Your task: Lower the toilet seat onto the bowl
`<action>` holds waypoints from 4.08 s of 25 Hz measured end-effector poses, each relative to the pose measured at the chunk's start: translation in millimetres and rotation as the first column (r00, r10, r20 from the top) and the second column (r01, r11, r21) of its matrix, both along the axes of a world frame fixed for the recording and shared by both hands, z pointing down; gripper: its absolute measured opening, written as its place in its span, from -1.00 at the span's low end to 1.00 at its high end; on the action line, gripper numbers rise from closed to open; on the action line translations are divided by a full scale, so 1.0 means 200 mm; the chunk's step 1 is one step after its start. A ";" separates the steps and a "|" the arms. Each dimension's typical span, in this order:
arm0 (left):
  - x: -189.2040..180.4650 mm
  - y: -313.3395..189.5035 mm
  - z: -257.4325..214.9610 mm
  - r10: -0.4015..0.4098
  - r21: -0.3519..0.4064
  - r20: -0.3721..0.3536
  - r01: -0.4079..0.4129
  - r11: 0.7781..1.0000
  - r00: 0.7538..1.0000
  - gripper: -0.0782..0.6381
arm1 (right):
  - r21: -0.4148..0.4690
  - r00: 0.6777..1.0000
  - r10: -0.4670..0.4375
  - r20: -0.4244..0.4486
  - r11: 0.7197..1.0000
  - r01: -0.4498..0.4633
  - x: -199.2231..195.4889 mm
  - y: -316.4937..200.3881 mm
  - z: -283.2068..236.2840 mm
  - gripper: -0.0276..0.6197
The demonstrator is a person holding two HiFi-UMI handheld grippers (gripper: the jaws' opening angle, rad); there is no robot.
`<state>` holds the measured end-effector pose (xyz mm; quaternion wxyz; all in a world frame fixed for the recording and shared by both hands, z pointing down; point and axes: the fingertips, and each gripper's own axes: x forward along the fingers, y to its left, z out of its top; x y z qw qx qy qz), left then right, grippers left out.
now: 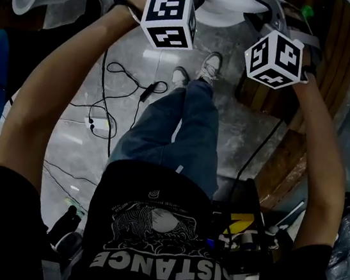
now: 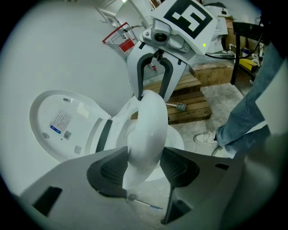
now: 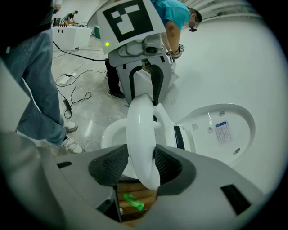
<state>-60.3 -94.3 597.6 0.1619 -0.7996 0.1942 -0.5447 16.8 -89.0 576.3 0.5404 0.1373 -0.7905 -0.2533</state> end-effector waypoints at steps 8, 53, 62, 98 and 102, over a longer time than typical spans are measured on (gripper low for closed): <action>0.01 0.06 0.15 0.024 0.020 0.028 -0.025 0.999 0.999 -0.14 | 0.025 1.000 -0.013 -0.023 1.000 0.014 0.01 0.06 0.16 -0.31; 0.00 0.17 0.91 0.130 -0.030 0.136 -0.127 0.991 0.982 -0.10 | -0.071 0.983 -0.100 -0.155 0.993 0.090 0.02 0.17 0.96 -0.27; 0.00 0.17 1.02 0.132 -0.099 0.157 -0.117 0.988 0.979 -0.10 | -0.133 0.981 -0.084 -0.176 0.989 0.061 0.02 0.16 1.07 -0.28; 0.26 0.19 0.16 -0.235 -0.208 -0.153 0.201 0.957 0.960 -0.39 | -0.348 0.893 0.431 0.126 0.863 -0.367 0.07 0.08 0.23 -0.63; 0.28 0.18 -0.09 -0.315 -0.211 -0.245 0.267 0.940 0.917 -0.46 | -0.359 0.852 0.486 0.192 0.843 -0.400 0.06 0.09 0.00 -0.68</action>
